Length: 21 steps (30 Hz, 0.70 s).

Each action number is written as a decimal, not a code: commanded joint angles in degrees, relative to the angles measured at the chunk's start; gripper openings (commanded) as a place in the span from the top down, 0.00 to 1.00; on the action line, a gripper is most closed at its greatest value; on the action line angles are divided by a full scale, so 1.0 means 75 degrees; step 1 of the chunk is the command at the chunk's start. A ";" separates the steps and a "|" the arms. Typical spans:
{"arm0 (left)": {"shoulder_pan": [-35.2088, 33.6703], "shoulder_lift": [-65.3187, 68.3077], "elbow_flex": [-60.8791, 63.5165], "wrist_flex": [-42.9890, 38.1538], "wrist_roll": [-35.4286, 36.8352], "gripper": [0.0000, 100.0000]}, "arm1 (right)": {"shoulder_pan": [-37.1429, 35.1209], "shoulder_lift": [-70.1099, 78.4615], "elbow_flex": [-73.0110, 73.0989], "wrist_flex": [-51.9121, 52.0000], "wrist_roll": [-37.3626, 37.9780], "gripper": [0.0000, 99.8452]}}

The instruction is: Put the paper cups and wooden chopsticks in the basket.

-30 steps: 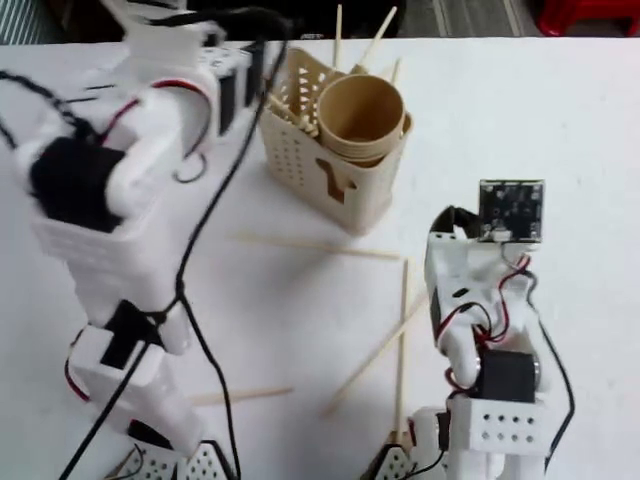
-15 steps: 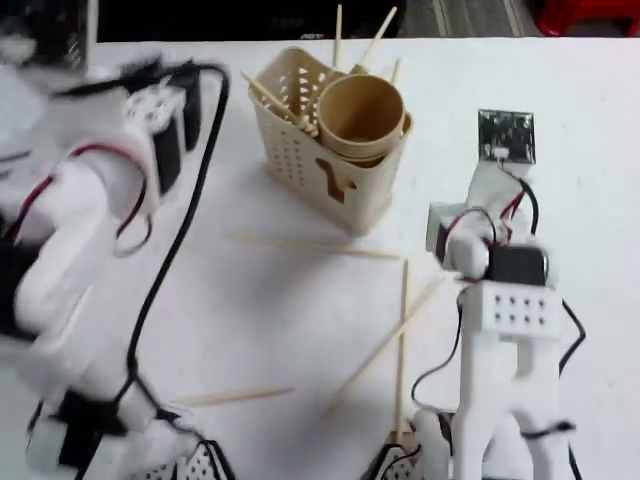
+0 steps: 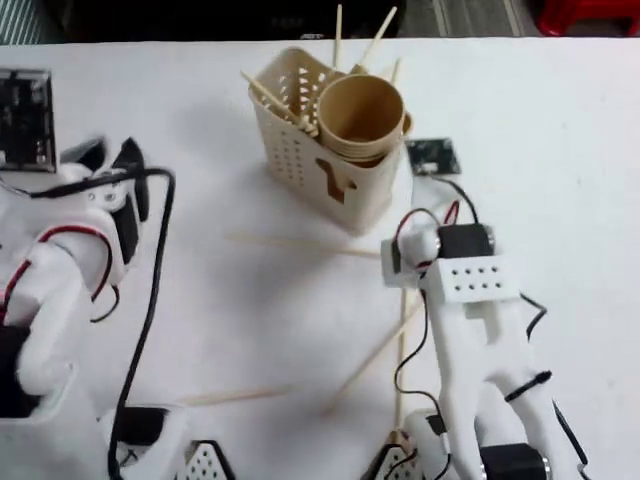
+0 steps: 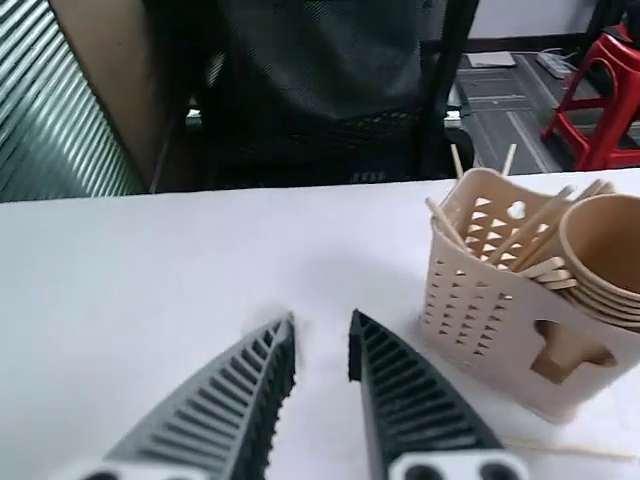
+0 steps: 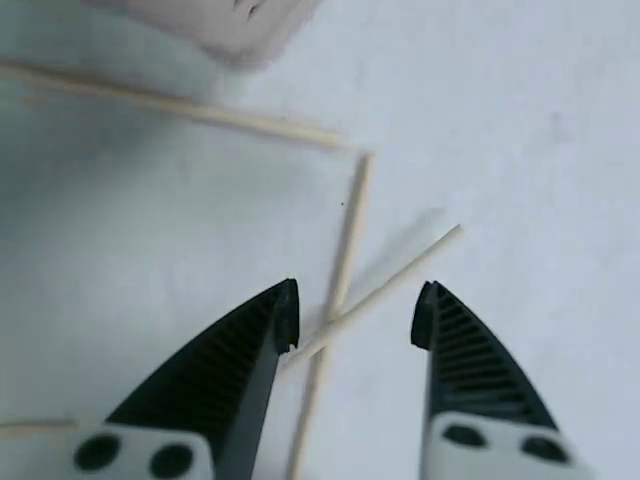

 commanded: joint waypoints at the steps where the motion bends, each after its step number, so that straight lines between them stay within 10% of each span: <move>1: -0.0779 -0.1412 0.3001 -0.1711 -0.0082 0.85 | -0.0123 0.0123 0.0129 -0.0088 -0.0328 0.80; 21: -0.1307 -0.4155 0.8709 -0.4501 -0.0563 0.84 | -0.0064 0.2889 0.1043 -0.2596 -0.0574 0.91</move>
